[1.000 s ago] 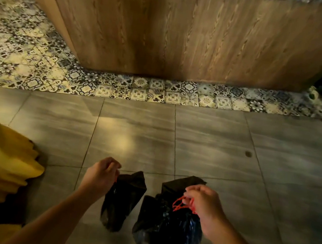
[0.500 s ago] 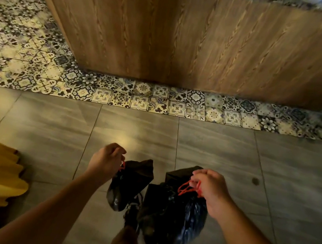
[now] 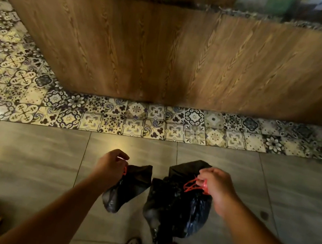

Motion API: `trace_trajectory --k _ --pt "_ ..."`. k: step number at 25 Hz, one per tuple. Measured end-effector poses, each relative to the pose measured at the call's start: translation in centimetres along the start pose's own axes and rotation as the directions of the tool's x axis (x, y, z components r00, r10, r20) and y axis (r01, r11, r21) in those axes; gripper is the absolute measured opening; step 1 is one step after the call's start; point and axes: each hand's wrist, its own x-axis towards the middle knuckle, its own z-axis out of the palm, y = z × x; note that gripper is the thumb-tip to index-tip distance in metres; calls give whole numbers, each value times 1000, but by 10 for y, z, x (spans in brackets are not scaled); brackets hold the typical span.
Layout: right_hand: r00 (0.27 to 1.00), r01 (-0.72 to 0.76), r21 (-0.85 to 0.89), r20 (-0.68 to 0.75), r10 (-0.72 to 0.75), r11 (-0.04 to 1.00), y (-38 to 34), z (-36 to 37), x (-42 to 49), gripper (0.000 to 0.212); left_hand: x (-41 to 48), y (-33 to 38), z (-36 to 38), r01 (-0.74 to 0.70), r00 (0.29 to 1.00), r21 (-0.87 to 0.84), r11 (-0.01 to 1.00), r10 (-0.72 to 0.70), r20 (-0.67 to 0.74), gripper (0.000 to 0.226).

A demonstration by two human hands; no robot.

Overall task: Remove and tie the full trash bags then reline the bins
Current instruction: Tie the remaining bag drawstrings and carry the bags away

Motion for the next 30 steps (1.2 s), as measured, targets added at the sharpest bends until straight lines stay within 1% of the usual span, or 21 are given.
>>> trace_trajectory --k 3,6,8,10,13,17,21,24,28,30 --pt "1000 -3 7 23 2 1000 -43 16 54 10 54 29 -5 12 1000 2 1000 -12 -24 21" --pt "998 -23 38 58 21 999 -83 32 121 11 110 65 -7 6 996 -9 1000 -7 -85 16" --pt "994 -52 22 99 50 998 -110 43 161 11 144 94 -10 20 992 -65 998 -27 -120 19" --pt "987 -85 13 138 82 996 -135 56 195 10 175 121 -13 61 990 -91 994 -72 -122 25" --pt "984 -77 -40 155 83 996 -174 74 234 11 218 155 -21 90 987 -79 993 -100 -125 29" --pt "983 -67 -97 164 82 993 -225 97 285 13 275 197 -37 75 984 -52 996 -83 -158 25" --pt "986 -82 -141 132 100 987 -262 120 331 17 332 221 -50 85 981 28 996 -79 -178 27" --pt "990 -110 -152 66 121 982 -282 142 366 16 376 228 -56 105 988 73 992 -96 -124 22" --pt "991 -129 -235 2 133 963 -303 169 405 9 433 232 -62 153 987 241 958 -136 -84 19" --pt "992 -123 -271 -18 123 955 -315 185 431 10 464 239 -65 165 986 237 957 -152 -70 18"
